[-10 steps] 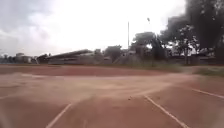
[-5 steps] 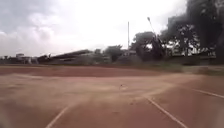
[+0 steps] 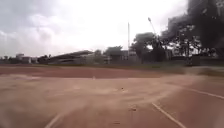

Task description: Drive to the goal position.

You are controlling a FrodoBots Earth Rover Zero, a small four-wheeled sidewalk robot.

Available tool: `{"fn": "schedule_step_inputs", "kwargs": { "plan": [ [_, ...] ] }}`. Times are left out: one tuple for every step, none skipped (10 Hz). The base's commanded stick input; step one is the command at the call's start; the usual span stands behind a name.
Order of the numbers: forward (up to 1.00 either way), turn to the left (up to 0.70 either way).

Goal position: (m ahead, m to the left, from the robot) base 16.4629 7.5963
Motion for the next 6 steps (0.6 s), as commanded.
{"fn": "schedule_step_inputs", "kwargs": {
  "plan": [
    [0.45,0.0],
    [0.45,0.0],
    [0.45,0.0],
    [0.45,0.0],
    [0.45,0.0],
    [0.45,0.0]
  ]
}}
